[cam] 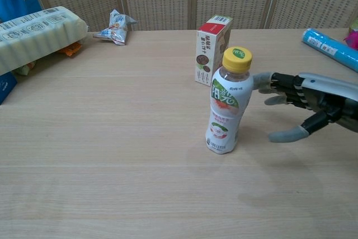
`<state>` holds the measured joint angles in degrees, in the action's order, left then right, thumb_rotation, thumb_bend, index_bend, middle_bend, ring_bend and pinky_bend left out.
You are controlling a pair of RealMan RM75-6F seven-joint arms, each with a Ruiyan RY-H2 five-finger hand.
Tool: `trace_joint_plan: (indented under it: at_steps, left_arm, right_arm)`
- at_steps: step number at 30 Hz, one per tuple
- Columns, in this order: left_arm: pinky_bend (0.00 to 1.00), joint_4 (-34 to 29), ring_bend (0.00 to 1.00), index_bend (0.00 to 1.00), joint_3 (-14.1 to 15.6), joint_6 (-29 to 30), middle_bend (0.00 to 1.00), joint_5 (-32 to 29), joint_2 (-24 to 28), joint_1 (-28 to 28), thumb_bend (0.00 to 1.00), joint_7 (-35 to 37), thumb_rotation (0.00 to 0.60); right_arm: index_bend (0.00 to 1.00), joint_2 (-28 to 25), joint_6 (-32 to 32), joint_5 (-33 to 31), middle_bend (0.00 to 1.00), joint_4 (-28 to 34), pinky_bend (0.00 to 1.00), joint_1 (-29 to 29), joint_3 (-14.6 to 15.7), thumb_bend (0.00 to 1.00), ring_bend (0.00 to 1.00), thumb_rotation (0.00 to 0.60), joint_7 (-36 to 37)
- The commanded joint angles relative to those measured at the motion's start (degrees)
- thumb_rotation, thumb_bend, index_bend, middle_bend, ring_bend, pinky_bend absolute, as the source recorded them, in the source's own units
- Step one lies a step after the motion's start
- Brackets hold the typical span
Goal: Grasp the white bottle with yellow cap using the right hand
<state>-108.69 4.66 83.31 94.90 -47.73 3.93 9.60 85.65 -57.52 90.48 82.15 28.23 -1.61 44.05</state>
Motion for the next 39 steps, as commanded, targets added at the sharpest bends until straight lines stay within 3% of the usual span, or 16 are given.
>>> trace_joint_plan:
  at_steps: [1, 18, 24, 26, 30, 32, 35, 39]
  left_arm:
    - [0.0, 0.05, 0.0, 0.19, -0.11, -0.3, 0.0, -0.28, -0.08, 0.17, 0.0, -0.02, 0.6]
    - [0.0, 0.51, 0.0, 0.19, -0.59, -0.88, 0.0, -1.5, -0.1, 0.5, 0.0, 0.62, 0.6]
    - [0.0, 0.54, 0.0, 0.19, -0.64, -0.75, 0.0, -1.59, -0.06, 0.43, 0.0, 0.85, 0.6]
    - [0.0, 0.59, 0.0, 0.19, -0.66, -0.57, 0.0, -1.57, 0.02, 0.36, 0.0, 1.11, 0.6]
    - [0.0, 0.75, 0.0, 0.19, -0.7, -0.05, 0.0, -1.4, 0.27, 0.16, 0.0, 1.75, 0.6]
    - [0.0, 0.81, 0.0, 0.19, -0.72, 0.09, 0.0, -1.34, 0.32, 0.12, 0.0, 1.99, 0.6]
    - [0.0, 0.9, 0.0, 0.19, -0.72, 0.2, 0.0, -1.27, 0.37, 0.07, 0.0, 2.21, 0.6]
    - [0.0, 0.91, 0.0, 0.19, -0.71, 0.23, 0.0, -1.12, 0.34, 0.06, 0.0, 2.22, 0.6]
  right_arm:
    - [0.0, 1.65, 0.99, -1.34, 0.0, -0.64, 0.0, 0.97, -0.76, 0.0, 0.0, 0.6, -0.25]
    - [0.0, 8.51, 4.09, -8.06, 0.0, -0.9, 0.0, 4.42, -4.91, 0.0, 0.0, 0.6, -3.04]
    - [0.01, 10.88, 3.82, -9.95, 0.14, 0.24, 0.0, 4.64, -5.82, 0.0, 0.0, 0.6, -4.91]
    - [0.07, 11.96, 3.08, -10.55, 0.27, -0.19, 0.09, 4.4, -6.04, 0.0, 0.05, 0.6, -6.21]
    - [0.3, 13.91, 2.29, -12.29, 0.56, -1.44, 0.51, 3.98, -6.54, 0.0, 0.28, 0.6, -8.94]
    - [0.39, 14.34, 2.09, -12.97, 0.66, -1.88, 0.63, 3.8, -6.82, 0.01, 0.37, 0.6, -9.57]
    - [0.5, 15.0, 1.18, -13.66, 0.76, -2.58, 0.72, 3.31, -7.22, 0.06, 0.47, 0.6, -10.56]
    - [0.53, 14.61, 0.44, -13.99, 0.78, -2.29, 0.74, 2.72, -7.51, 0.09, 0.49, 0.6, -11.22]
